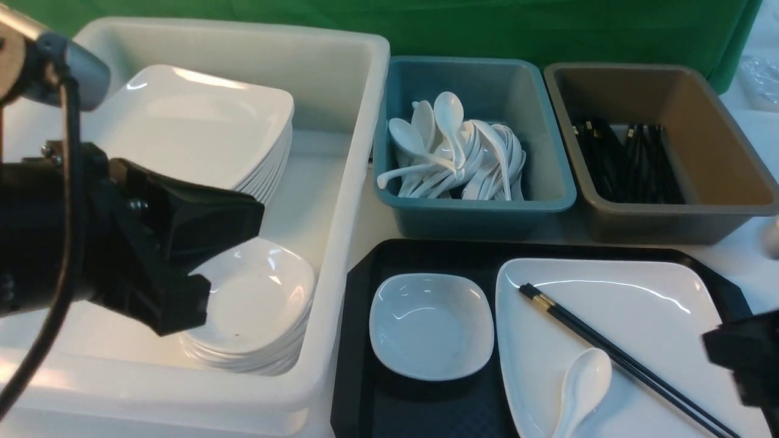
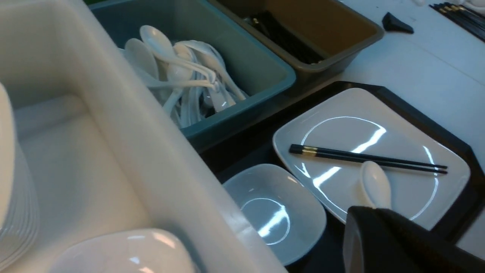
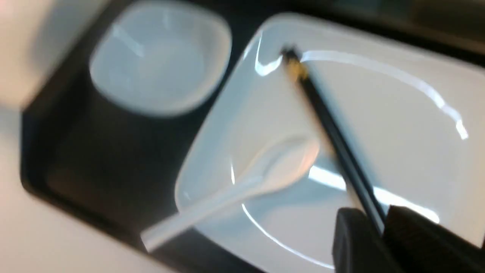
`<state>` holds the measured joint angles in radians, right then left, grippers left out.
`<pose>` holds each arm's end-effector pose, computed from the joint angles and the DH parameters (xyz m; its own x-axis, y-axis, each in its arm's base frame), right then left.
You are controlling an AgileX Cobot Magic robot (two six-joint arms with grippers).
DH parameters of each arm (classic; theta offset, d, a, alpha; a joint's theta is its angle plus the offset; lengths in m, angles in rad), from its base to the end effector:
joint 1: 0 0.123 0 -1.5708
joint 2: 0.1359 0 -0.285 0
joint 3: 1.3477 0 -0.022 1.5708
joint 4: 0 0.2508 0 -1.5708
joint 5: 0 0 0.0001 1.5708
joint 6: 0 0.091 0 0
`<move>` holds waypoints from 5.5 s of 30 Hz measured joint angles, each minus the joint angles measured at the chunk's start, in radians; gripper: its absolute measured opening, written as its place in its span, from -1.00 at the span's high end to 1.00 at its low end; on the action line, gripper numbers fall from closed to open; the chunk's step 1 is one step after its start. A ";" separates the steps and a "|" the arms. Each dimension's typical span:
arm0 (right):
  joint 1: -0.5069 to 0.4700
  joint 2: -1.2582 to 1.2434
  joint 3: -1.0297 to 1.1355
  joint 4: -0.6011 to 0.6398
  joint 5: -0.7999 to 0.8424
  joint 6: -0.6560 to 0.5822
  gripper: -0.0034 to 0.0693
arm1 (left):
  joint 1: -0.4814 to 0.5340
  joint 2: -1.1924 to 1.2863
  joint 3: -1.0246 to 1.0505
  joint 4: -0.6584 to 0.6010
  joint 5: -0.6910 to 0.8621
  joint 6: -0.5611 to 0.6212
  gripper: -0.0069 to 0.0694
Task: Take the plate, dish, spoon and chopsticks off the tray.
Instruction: Use the right arm to grab a pair of chopsticks from the plate, then use the right arm to put the chopsticks into the small storage box on the right, then use the right arm to grab a soup spoon from the plate
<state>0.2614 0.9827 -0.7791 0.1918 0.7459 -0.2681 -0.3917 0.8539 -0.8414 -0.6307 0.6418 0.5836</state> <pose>0.1770 0.0596 0.3040 -0.6792 -0.3111 -0.6647 -0.4275 0.9039 0.0137 0.1429 -0.0939 0.3634 -0.3814 0.2125 -0.8997 0.6700 0.7340 -0.1106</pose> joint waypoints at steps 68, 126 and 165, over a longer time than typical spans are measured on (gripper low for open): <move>-0.012 0.581 -0.213 -0.069 0.047 -0.362 0.52 | 0.000 -0.152 -0.024 -0.016 0.081 0.071 0.80; 0.262 0.415 -0.084 -0.083 0.089 0.654 -0.27 | 0.000 -0.152 -0.024 -0.160 -0.126 0.434 0.80; 0.259 0.626 -0.055 -0.107 -0.210 0.596 0.26 | 0.000 -0.152 -0.024 -0.157 -0.119 0.384 0.80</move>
<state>0.5209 1.6086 -0.8345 0.0843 0.5360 0.3280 -0.3917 0.7019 -0.8652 -0.7876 0.5227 0.9672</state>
